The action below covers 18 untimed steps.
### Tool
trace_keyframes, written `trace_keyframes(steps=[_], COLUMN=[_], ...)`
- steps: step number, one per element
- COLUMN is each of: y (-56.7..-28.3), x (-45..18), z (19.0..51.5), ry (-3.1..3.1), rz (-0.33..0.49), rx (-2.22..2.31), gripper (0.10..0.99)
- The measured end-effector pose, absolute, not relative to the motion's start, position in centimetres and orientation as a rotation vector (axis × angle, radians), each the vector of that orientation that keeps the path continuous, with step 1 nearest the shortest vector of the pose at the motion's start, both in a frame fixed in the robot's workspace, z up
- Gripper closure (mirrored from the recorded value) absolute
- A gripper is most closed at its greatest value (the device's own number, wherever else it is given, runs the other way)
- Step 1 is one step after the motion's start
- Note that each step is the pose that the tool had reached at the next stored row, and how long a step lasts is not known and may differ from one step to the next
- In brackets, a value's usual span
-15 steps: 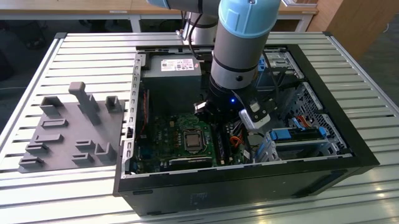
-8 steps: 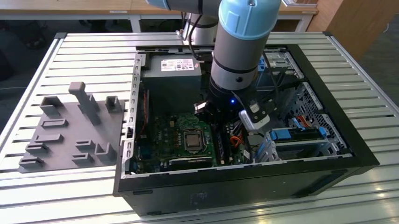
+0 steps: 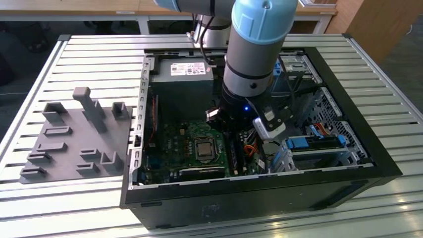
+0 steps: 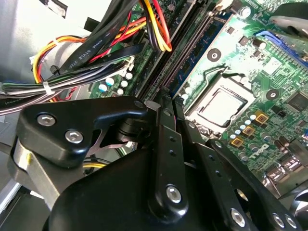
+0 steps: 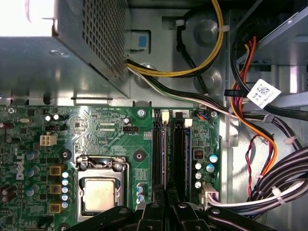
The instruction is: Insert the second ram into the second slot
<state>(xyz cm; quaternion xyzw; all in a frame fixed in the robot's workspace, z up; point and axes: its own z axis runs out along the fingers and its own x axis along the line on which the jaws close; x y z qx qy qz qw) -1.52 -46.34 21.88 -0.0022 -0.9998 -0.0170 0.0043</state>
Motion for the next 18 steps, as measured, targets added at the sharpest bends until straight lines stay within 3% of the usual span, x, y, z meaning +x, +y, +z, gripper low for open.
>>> trace_keyframes(steps=[18], y=[-46.34], x=[-1.47], z=[21.62], ry=[-3.133], rz=[-0.055], rx=[-0.015], gripper=[0.949])
